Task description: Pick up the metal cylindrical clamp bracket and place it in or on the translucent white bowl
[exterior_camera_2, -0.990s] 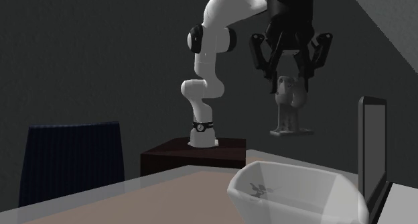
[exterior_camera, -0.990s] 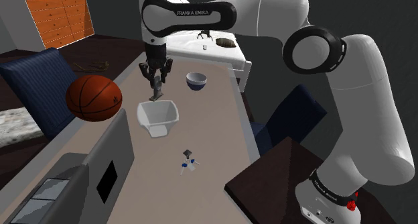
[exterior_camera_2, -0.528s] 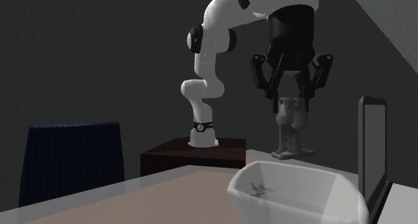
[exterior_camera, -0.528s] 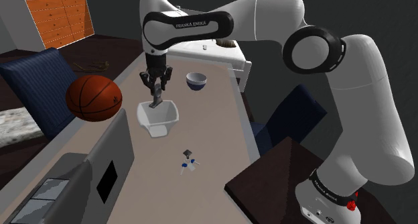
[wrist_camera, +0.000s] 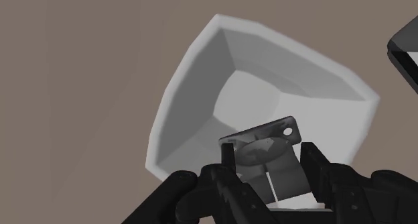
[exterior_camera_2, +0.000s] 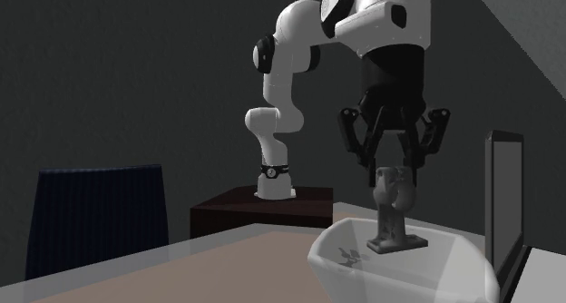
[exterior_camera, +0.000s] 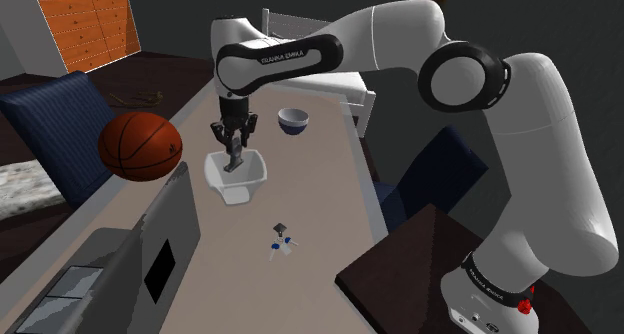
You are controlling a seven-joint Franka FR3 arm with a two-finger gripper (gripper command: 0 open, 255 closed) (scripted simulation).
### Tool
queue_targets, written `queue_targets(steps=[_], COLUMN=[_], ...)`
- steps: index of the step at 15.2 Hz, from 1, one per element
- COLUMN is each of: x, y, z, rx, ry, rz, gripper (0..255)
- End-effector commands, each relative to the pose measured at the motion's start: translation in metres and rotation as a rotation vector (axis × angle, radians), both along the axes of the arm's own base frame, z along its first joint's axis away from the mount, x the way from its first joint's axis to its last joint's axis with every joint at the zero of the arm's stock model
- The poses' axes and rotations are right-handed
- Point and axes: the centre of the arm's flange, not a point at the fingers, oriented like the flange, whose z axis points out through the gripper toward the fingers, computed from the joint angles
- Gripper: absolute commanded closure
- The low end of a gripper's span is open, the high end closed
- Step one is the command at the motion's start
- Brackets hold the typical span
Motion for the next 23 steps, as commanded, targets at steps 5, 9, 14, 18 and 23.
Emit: queue_targets(steps=[5,9,14,18,23], x=[0.0,0.0,0.0,0.0,0.0], y=[0.0,0.0,0.0,0.001,0.001], z=[-0.005,-0.005,-0.005,0.045,0.045], rx=[0.0,0.0,0.0,0.0,0.0], ry=[-0.001,-0.001,-0.001,-0.001,-0.001], rz=[0.0,0.0,0.0,0.0,0.0], gripper=[255,0,0,0,0])
